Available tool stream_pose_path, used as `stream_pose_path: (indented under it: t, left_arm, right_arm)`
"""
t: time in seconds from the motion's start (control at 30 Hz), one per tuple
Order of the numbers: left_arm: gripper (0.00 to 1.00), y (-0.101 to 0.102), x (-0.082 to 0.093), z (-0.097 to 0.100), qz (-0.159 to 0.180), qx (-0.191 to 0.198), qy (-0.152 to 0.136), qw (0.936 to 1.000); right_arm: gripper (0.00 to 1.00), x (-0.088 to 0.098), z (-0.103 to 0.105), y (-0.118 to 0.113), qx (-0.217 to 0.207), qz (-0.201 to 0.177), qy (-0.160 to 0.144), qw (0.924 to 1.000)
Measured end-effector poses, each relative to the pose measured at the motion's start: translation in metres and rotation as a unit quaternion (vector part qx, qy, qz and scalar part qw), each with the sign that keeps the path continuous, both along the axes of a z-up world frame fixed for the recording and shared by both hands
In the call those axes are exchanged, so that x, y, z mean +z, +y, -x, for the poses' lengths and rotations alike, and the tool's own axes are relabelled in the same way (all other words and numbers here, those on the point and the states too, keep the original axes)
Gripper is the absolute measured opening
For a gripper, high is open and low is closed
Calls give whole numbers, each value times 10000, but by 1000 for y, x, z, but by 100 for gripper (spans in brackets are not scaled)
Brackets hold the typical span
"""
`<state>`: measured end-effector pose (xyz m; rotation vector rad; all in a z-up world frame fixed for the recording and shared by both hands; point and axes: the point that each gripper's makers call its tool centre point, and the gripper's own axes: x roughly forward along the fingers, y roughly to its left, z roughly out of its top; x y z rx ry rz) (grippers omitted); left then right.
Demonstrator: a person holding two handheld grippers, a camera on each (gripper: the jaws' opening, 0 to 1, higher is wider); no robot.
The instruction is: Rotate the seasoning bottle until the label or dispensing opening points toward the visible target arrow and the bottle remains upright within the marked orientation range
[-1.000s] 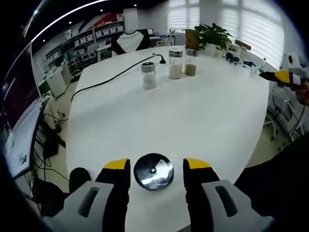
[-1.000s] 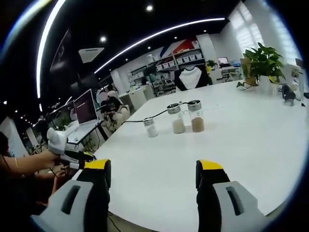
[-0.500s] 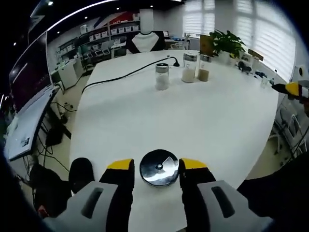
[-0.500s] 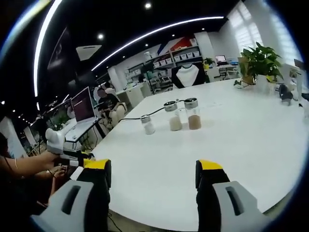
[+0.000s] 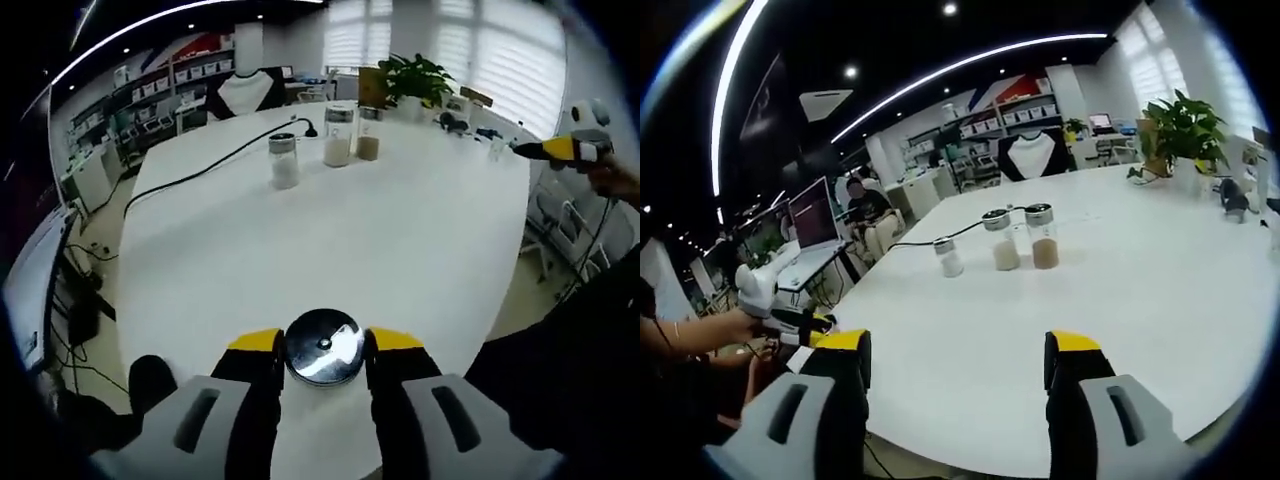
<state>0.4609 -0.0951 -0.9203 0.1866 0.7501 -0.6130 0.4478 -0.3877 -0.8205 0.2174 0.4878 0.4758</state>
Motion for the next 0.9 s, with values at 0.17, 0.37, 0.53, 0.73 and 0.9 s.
stream_pose_path:
  t: [0.17,0.37,0.53,0.73,0.9]
  left_arm:
    - [34,-4,-1,4,49,-498,22,9987]
    - [37,-2,1,5,-212,-496,-25,9985]
    - [41,3,8,2,-2,97,-60,9999]
    - [41,0,12,3,-51,419,-134,9990]
    - [38,0,9,0,-52,746,-133,9971]
  right_arm:
    - [70,-3,3,2,54,51,24,10000]
    - [70,-3,3,5,119,117,30,9999]
    - [70,1,-1,8,148,121,-54,9998]
    - [70,5,-5,10,154,99,-139,9997]
    - [70,3,-4,8,127,119,-134,9998]
